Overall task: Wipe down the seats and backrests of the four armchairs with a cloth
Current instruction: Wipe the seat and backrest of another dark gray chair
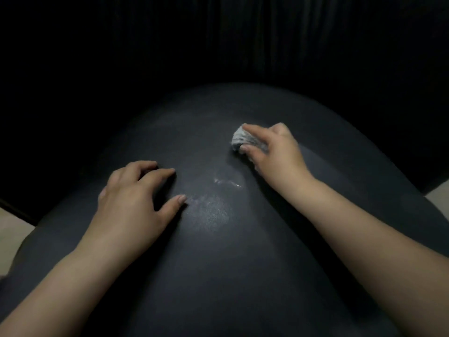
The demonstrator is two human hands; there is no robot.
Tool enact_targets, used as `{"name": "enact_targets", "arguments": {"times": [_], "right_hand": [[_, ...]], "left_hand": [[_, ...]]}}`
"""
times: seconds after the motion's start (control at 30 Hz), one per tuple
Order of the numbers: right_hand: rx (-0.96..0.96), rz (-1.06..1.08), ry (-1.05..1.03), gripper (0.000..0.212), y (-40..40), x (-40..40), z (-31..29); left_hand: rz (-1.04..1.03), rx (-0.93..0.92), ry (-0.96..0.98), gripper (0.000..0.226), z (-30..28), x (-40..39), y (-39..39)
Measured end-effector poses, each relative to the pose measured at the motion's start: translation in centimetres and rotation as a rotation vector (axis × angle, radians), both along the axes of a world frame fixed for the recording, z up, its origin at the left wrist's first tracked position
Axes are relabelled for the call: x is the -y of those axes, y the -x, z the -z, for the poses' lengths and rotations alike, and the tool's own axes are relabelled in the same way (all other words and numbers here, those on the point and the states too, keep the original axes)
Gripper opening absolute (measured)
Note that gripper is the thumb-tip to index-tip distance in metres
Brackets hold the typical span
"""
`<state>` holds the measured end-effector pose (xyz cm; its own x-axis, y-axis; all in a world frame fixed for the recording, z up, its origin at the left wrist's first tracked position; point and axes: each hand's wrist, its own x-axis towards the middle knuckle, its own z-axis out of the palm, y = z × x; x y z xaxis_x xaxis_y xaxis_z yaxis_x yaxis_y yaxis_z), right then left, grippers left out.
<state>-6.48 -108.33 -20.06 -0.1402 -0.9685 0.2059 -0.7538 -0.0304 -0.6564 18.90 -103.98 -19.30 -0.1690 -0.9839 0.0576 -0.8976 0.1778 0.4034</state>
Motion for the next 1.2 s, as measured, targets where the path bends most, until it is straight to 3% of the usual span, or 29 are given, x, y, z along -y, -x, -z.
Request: {"name": "enact_targets", "arguments": {"times": [0.07,0.2,0.27,0.43,0.63,0.8,0.97,1.2], "right_hand": [[-0.061,0.036,-0.018,0.047,-1.0,0.1,0.2],[-0.016,-0.321,0.07,0.045,-5.2,-3.7,0.8],[-0.099,-0.39,0.073,0.045,-4.8,-3.6,0.6],[-0.072,-0.022,0.003,0.043,-1.5,-0.6,0.2],[-0.119,-0.38,0.073,0.045,-6.4,-4.3,0.6],[-0.085,-0.07,0.04,0.044,-3.0,0.7,0.6],[-0.09,-0.336,0.075,0.046,-5.9,-0.6,1.0],[-0.087,-0.075,0.053,0.043,-2.6,6.6,0.3]], "left_hand": [[-0.02,0.006,-0.01,0.06,0.0,0.1,-0.3],[0.003,0.056,-0.057,0.066,0.1,0.1,-0.5],[0.017,0.077,-0.059,0.069,0.0,0.1,-0.6],[0.045,0.095,-0.067,0.072,-0.3,0.3,-1.0],[0.092,0.144,-0.083,0.075,-0.2,0.6,-1.6],[0.094,0.103,-0.081,0.078,-0.2,1.0,-2.0],[0.091,0.071,-0.099,0.08,-0.2,2.6,-1.7],[0.077,0.079,-0.122,0.082,0.2,5.9,-1.5]]}}
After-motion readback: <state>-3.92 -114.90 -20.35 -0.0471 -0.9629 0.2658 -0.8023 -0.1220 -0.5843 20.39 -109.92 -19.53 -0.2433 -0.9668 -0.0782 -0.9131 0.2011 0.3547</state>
